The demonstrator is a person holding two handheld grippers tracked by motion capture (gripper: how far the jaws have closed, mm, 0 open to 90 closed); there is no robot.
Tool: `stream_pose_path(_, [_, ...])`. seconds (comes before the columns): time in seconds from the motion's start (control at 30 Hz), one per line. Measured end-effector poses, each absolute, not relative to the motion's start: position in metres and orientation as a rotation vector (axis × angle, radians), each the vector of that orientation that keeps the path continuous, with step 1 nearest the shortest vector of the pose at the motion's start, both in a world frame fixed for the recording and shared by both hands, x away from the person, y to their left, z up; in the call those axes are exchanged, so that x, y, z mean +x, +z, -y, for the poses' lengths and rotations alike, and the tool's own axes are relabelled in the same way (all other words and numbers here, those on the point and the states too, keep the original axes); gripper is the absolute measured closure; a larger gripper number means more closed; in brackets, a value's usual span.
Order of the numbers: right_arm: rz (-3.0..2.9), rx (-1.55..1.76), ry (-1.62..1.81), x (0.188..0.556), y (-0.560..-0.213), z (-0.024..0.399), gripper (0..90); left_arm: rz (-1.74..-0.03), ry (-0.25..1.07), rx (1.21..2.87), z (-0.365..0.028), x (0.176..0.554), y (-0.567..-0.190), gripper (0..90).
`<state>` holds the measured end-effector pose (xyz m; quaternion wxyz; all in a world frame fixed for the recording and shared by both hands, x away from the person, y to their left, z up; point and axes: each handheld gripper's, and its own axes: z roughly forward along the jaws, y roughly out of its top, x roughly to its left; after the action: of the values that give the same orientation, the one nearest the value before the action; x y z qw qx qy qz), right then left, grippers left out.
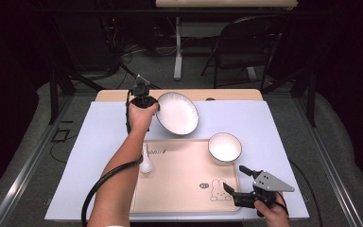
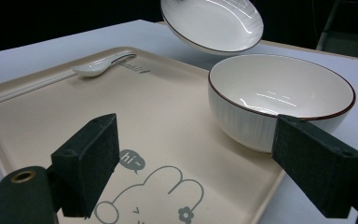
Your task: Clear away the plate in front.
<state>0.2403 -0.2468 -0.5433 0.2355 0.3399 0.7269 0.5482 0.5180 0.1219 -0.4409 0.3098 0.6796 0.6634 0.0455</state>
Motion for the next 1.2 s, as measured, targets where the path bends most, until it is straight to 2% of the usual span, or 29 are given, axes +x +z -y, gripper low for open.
stream_pose_path(0.43, [-1.995, 0.938, 1.494, 0.240, -0.544, 0.246, 14.4, -1.596, 0.052, 1.958, -0.135, 0.466, -0.421, 83.4])
stream_pose_path(0.9, [-1.995, 0.940, 1.487, 0.241, -0.544, 0.245, 14.4, -1.452, -0.130, 2.114, -0.125, 0.403, -0.456, 83.0])
stream_pose_path(1.2, [-1.994, 0.942, 1.485, 0.241, -0.544, 0.245, 14.3, -1.414, -0.230, 2.138, -0.110, 0.388, -0.475, 83.0])
